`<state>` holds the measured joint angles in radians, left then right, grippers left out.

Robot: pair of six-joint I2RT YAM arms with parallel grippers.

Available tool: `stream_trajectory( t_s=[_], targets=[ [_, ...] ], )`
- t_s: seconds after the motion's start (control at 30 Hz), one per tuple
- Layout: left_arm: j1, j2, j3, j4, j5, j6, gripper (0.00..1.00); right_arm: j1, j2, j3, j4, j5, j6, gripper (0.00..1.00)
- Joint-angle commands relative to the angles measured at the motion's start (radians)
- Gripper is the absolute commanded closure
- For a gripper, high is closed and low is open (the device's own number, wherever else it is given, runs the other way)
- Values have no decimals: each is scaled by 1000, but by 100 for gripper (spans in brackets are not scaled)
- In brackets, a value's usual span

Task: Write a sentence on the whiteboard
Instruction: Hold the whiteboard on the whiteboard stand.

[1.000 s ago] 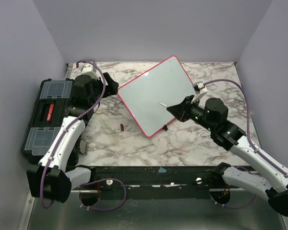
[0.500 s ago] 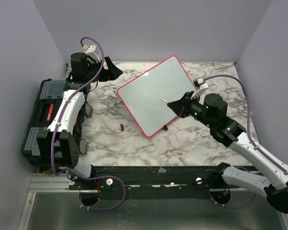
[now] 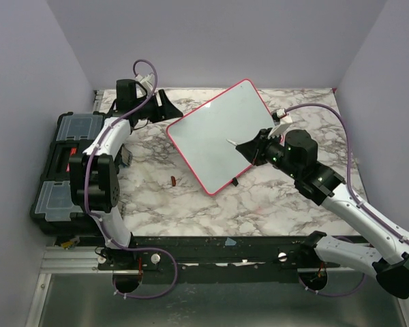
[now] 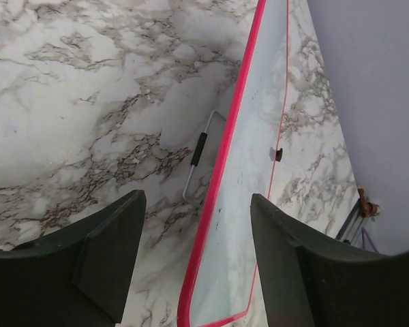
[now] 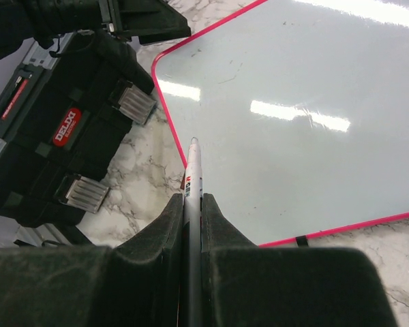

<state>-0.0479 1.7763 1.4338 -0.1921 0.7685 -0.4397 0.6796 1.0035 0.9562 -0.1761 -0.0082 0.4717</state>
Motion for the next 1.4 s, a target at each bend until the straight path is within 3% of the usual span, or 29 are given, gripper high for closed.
stream_trajectory(
  t_s=[0.0, 0.43, 0.93, 1.17, 1.37],
  targets=[
    [1, 44, 13, 95, 141, -58, 37, 3, 15, 21, -8, 19, 10, 99],
    [-15, 127, 17, 150, 248, -78, 48, 3, 51, 52, -16, 27, -6, 99],
    [-17, 142, 67, 77, 260, -29, 48, 3, 101, 97, -17, 14, -32, 99],
    [-25, 163, 82, 40, 254, -6, 54, 3, 121, 112, -19, -13, -32, 99],
    [-40, 169, 89, 29, 247, 5, 66, 3, 121, 112, -19, -17, -30, 99]
  ],
)
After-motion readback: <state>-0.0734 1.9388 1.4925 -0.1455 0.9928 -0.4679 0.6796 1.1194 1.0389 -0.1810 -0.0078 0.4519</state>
